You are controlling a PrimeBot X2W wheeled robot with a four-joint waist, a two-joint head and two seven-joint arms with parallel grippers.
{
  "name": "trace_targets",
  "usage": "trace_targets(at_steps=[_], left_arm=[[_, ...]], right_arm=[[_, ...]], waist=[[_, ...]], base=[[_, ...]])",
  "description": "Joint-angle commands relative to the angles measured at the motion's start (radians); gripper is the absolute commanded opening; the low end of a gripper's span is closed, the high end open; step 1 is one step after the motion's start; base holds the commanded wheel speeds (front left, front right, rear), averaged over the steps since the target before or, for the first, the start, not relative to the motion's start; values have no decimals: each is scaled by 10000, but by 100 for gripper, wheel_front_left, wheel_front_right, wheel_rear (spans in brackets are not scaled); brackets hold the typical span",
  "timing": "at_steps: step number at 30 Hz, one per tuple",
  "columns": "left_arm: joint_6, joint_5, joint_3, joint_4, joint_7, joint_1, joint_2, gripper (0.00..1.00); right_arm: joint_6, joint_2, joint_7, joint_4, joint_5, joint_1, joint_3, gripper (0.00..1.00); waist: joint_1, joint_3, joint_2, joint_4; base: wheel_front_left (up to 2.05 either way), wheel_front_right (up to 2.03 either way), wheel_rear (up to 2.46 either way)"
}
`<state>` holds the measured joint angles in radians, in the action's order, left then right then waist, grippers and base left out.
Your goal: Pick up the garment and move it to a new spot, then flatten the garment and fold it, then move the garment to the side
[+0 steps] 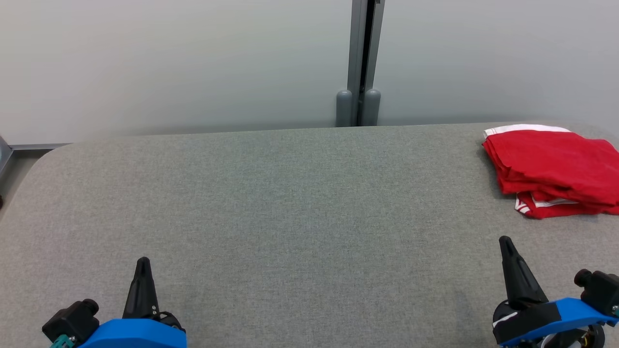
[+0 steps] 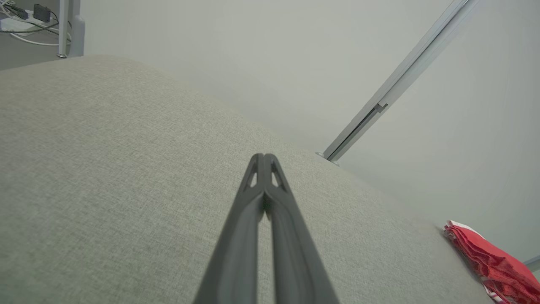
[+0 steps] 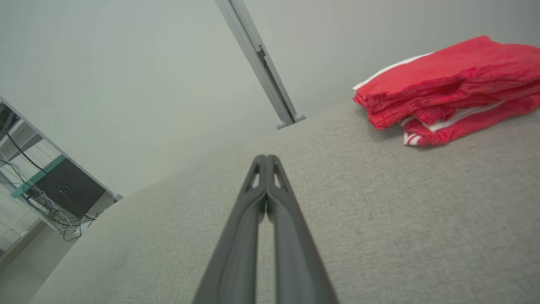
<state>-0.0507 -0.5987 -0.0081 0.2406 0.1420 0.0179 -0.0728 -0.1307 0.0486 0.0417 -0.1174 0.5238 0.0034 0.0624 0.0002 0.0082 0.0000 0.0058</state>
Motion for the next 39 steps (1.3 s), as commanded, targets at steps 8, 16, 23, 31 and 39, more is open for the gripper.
trace_targets(at_steps=[8, 16, 23, 31, 39], left_arm=[[-134, -1435, 229, -135, -347, -437, -5, 0], [-222, -2508, 354, -117, -618, -552, 21, 0], [-294, -3373, 463, -101, -842, -635, 44, 0], [-366, -4290, 559, -84, -1079, -744, 65, 0], [-418, -5040, 653, -68, -1272, -810, 86, 0]], right_arm=[[0, 22, -223, -70, 1565, -417, 102, 0], [0, 22, -396, -219, 2715, -525, 157, 0], [-1, 24, -523, -335, 3643, -591, 201, 0], [-1, 24, -665, -459, 4626, -683, 247, 0], [-1, 25, -781, -566, 5432, -755, 284, 0]], waist=[[-1, -4, 0, -5], [-1, -8, 0, -10], [-1, -12, 0, -14], [-1, -16, 0, -18], [-1, -19, 0, -22]], base=[[0, 0, 0], [0, 0, 0], [0, 0, 0], [0, 0, 0], [0, 0, 0]])
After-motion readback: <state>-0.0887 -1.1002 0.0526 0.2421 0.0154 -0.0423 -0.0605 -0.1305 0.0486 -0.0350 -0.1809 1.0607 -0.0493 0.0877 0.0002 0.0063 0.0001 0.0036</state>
